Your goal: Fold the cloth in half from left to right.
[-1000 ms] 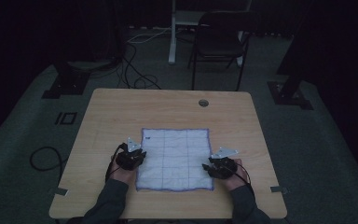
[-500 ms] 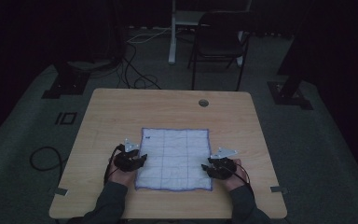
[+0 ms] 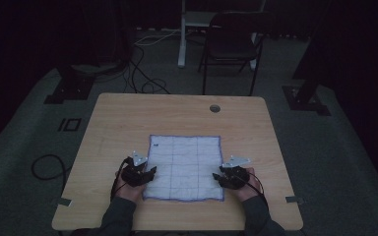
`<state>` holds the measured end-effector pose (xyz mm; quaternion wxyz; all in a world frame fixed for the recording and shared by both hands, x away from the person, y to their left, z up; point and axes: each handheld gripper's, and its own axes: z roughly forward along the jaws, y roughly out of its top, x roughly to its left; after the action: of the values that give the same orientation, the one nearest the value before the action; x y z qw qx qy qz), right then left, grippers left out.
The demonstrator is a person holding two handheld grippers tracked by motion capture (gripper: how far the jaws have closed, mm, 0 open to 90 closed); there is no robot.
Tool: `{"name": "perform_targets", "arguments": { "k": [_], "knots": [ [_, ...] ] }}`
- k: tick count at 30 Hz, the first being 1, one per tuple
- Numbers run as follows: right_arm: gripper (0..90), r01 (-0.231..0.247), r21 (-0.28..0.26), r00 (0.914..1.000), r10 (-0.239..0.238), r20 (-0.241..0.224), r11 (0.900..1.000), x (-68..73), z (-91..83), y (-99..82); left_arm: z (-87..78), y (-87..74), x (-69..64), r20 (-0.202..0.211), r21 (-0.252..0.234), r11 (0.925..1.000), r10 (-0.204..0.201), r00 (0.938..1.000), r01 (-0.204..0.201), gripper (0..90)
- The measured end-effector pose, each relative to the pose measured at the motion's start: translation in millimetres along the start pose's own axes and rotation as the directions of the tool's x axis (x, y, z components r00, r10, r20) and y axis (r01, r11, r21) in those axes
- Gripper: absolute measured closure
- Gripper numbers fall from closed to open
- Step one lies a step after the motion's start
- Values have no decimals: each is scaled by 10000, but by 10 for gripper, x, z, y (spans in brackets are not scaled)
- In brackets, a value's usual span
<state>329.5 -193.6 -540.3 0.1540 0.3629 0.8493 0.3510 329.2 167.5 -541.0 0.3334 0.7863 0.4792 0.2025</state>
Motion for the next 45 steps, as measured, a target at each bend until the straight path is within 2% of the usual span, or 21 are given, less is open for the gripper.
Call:
{"name": "perform_targets", "arguments": {
  "k": [7,11,15,21,26,28,31,34,38,45],
  "knots": [
    [567,0,0,10000,0,-8,10000,11,0,0,3,12,-28,-165,61,9999,-149,9998,150,480],
    [566,-30,2,10000,30,-28,10000,17,0,1,15,28,-69,257,30,9998,-185,9995,185,504],
    [565,-57,-26,9999,57,-148,10000,23,1,1,25,41,-103,228,14,9998,-197,9995,197,593],
    [572,-28,-16,9998,27,-176,10000,32,-2,3,14,42,-26,346,66,9990,-449,9984,447,778],
    [576,-139,-159,9998,136,-157,9998,23,-11,6,18,52,33,539,119,9988,-489,9973,483,836],
    [593,-212,-272,9998,211,-50,9994,15,-15,6,21,56,58,527,128,9988,-482,9974,476,841],
    [730,-256,-488,9995,264,155,9985,4,-33,14,27,62,94,523,123,9984,-564,9970,558,846],
    [787,-391,-828,9985,421,347,9958,-16,-33,47,35,72,111,549,144,9979,-646,9964,639,860],
    [819,-486,-703,9972,524,532,9963,-71,49,80,41,75,127,626,141,9967,-806,9948,799,864],
    [825,-362,-430,9982,382,464,9984,-51,89,79,47,89,143,527,179,9967,-797,9954,789,865]
  ]
}}
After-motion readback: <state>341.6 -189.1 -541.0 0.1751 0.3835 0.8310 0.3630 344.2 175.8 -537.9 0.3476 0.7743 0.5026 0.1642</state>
